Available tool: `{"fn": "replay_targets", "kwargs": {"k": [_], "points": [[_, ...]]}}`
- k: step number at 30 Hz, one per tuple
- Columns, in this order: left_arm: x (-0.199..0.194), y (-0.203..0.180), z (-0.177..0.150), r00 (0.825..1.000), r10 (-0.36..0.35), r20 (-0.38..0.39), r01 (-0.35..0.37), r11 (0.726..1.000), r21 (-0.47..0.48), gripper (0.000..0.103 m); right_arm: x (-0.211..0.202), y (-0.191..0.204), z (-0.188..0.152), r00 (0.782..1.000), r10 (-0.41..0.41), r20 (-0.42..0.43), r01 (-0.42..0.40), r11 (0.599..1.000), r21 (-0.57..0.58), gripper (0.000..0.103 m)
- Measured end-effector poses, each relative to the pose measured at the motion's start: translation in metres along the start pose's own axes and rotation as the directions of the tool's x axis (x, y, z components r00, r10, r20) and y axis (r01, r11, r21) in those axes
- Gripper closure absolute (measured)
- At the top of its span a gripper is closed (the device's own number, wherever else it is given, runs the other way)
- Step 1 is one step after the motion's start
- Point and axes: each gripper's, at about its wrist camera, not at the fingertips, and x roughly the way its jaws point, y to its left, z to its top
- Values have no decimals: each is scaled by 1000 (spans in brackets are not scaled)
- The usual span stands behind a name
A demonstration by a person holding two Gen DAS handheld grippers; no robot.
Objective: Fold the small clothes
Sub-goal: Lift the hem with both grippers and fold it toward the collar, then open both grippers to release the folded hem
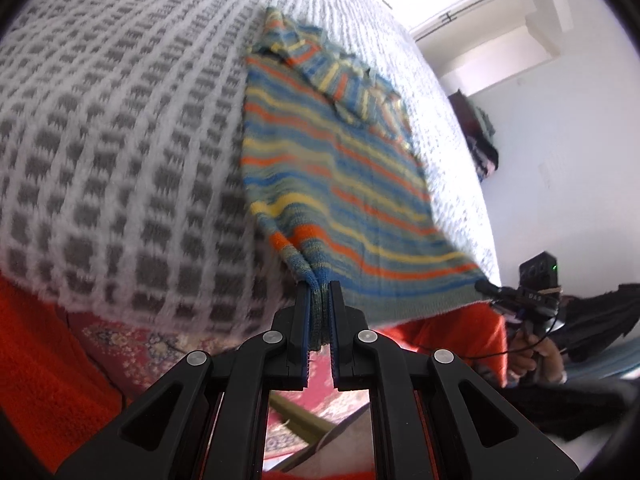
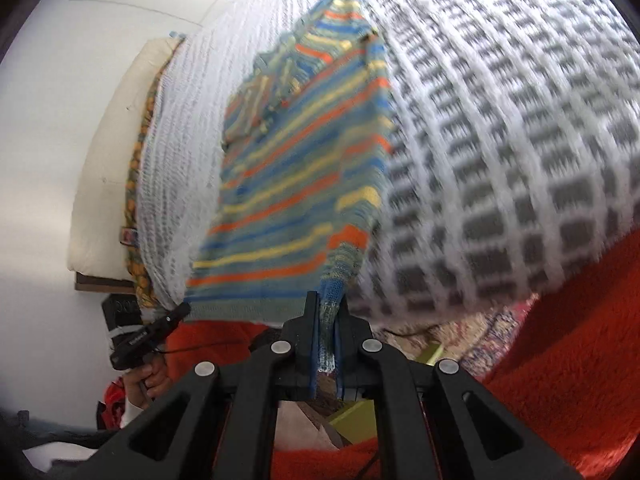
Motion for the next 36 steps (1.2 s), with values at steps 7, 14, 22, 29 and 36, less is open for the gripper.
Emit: {"fn": "replay_targets", "kwargs": {"k": [7,14,22,29,36], "points": [[9,-18,100,992,-64,108,65,998,-8,98,-2,18,96,982,141,122,-145,989,19,97],[54,-33,232,989,22,149,-26,999,25,98,27,37,233,966,159,202,-167,986,23,97],[142,-5,352,964,201,176,-187,978,-91,70,87,13,379,953,86,292,-122,987,108,95],[136,28,340,931,304,201,-286,952,-111,40,93,-17,398,953,-77,292,41,991,128,43],[120,45,250,970,217,110,-210,975,-68,37,74,-32,309,979,-79,188,73,997,39,43]]}}
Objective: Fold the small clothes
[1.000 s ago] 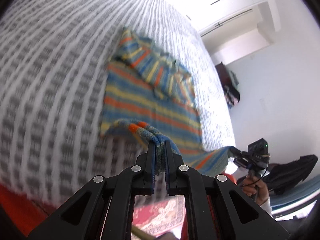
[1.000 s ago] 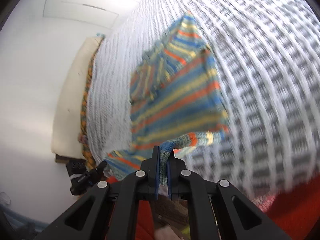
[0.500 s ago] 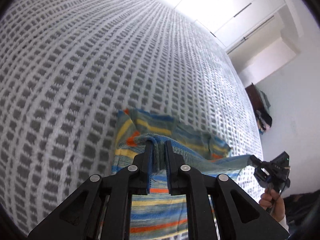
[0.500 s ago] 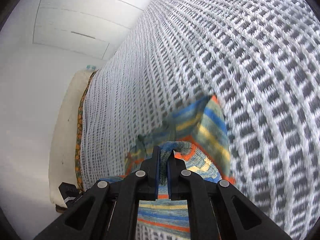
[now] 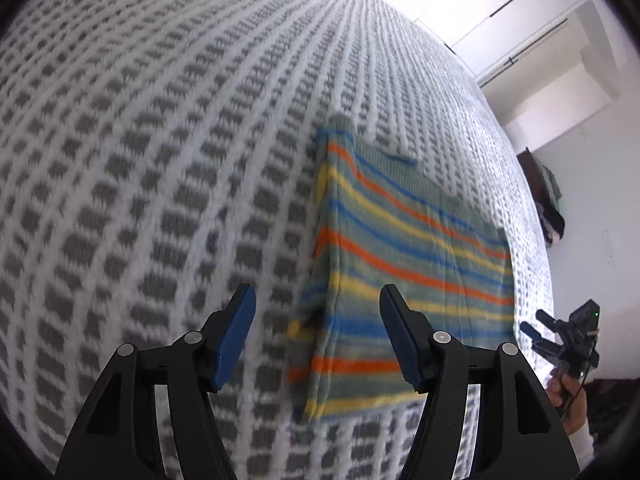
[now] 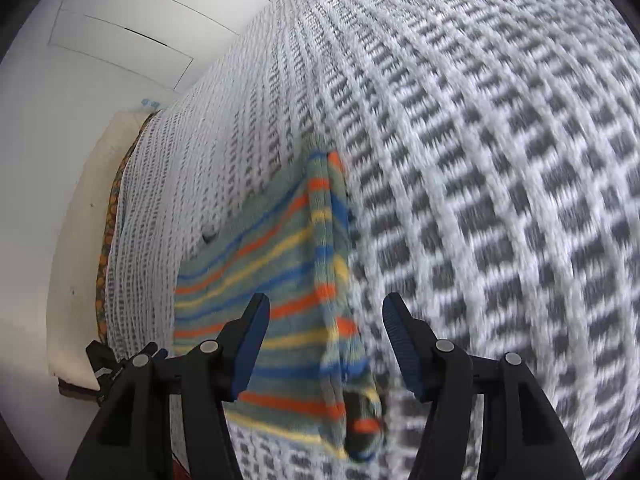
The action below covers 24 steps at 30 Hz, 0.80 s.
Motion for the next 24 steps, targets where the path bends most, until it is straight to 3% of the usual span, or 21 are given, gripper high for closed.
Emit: {"fn": "replay_targets", "kwargs": {"k": [4,7,8,9,10,18,24], "points": [[14,-4,-30,998,-13,-66,15,999,34,34,-11,-4,-49,999,35,-39,-35,999,17,34],[34,-8,-36,993,11,-115,-6,999,44,35,3,0,-62,998,12,-67,-13,1000,-18,34],[38,-10,-36,994,37,-107,-31,998,59,68,11,2,-64,996,-6,-88,2,999,-39,39],[40,-11,-36,993,67,-95,-60,996,72,94,18,3,-65,995,-42,-96,36,997,-66,77],[40,-10,-38,993,48,-110,-42,997,60,99,23,3,-66,992,-83,-96,75,994,-81,95],[-7,-10,-48,993,-6,-121,17,995,94,100,-5,17,-80,993,-55,-104,45,994,-98,95],[-24,1,-87,981,-4,-193,23,995,92,99,-35,6,-111,987,-33,-157,18,995,-101,95]]}}
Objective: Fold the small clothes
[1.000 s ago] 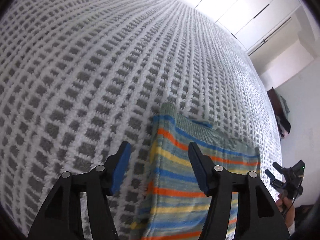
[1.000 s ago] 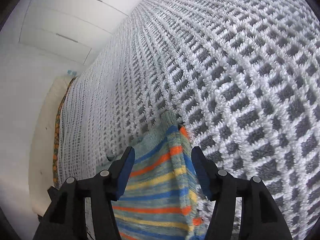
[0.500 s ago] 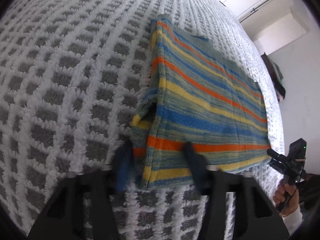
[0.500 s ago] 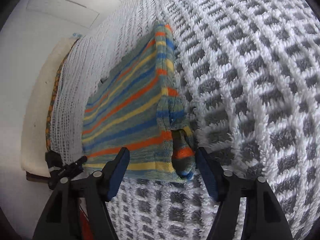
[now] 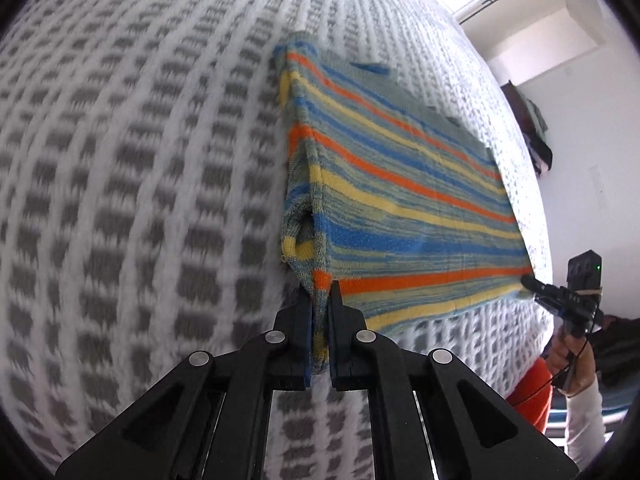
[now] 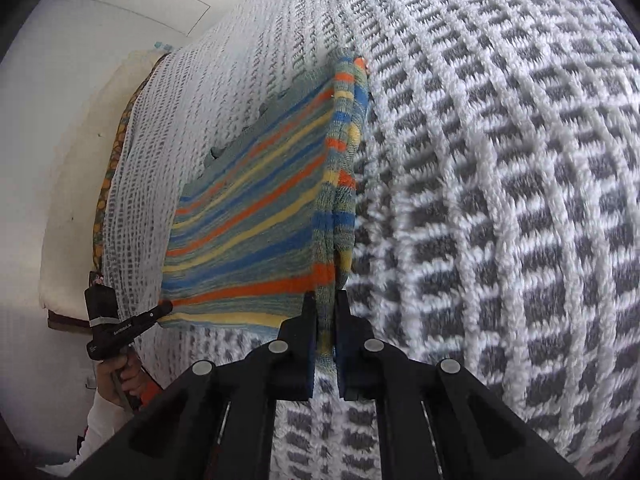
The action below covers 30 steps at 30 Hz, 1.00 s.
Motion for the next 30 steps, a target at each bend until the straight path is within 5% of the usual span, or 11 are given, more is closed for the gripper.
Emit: {"fn": "replay_targets", "kwargs": {"k": [5,6,9,10,14,17,20,30], "points": [[9,4,-13,999,15,52,-14,1000,-24,91,12,-17,-17,1000,10,7,-10,1000,28,89],[5,1,-17,997,32,69,-30,999,-25,88,9,-18,-18,1000,-2,23,1,999,34,81],[-15,-13,-38,981,96,167,-99,995,4,48,-5,-17,-24,996,-38,80,36,999,31,26],[-26,-15,-47,967,132,220,-136,991,4,35,-14,-17,-29,993,-45,111,43,999,25,22],[-53,-6,-87,905,219,364,-220,975,-38,26,-47,-23,-50,966,-144,213,142,990,26,22],[-54,3,-112,861,311,403,-310,948,-71,26,-58,-26,-73,925,-243,291,243,969,38,22],[-47,8,-125,860,335,385,-340,939,-57,26,-54,-21,-95,887,-314,337,313,948,61,21],[-44,-2,-134,852,346,393,-367,930,-24,26,-40,5,-105,857,-378,350,416,909,-37,16]]}}
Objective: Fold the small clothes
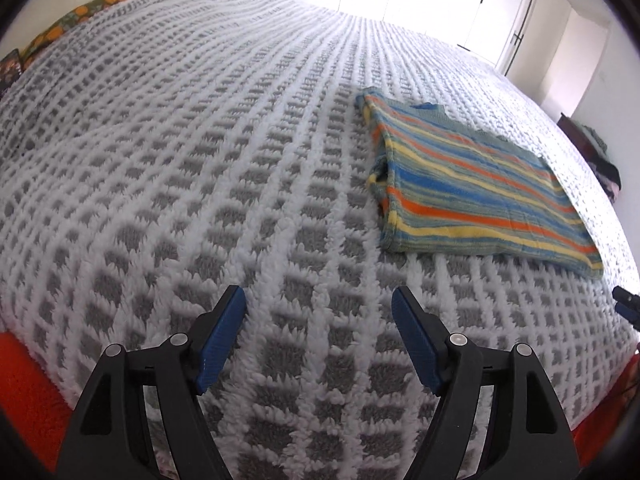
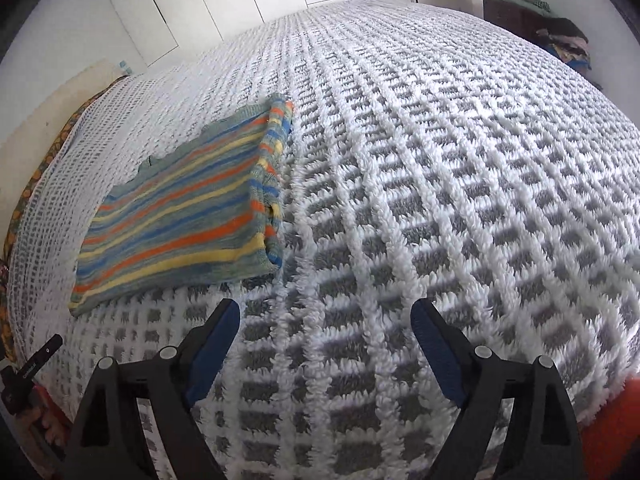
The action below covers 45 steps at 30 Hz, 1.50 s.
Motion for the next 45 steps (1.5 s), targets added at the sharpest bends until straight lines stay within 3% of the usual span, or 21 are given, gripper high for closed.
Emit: {"fn": "replay_targets", "kwargs": {"k": [6,12,16,22,27,30,33,35,37,40,45], "points": [[5,1,-1,1000,13,-15,-13,1000,-10,25,7,7,-5,1000,14,-12,-15,999,-36,16],[5,-2,1,999,27,-22,-27,1000,-3,25,9,-1,-4,999,28,-16,-28,1000,1,16],[-10,-9,21,1000,-8,3,8,999,-40,25,8,-2,-2,1000,29,-10,-29,999,15,16],[-11,-77,95,987,-160,27,158,984,82,20,11,2,-2,998,61,-12,-61,998,5,16],[38,-145,142,983,-184,-23,185,968,171,19,10,-2,2,995,98,-6,-98,995,23,16],[70,-166,129,986,-136,-92,154,962,224,19,9,-11,4,993,120,0,-120,991,64,16],[91,-178,87,978,-69,-199,129,943,307,23,9,-20,4,990,142,4,-142,984,108,16],[86,-179,65,975,-47,-217,122,929,349,26,9,-22,6,989,146,7,-146,982,118,16],[75,-178,66,975,-75,-209,143,932,333,26,9,-22,8,989,147,13,-148,983,113,16],[78,-183,108,970,-141,-200,189,950,247,25,10,-20,9,988,151,14,-152,984,97,16],[133,-216,201,984,-74,-163,112,966,235,23,16,-18,11,985,174,-5,-173,981,91,16]]}}
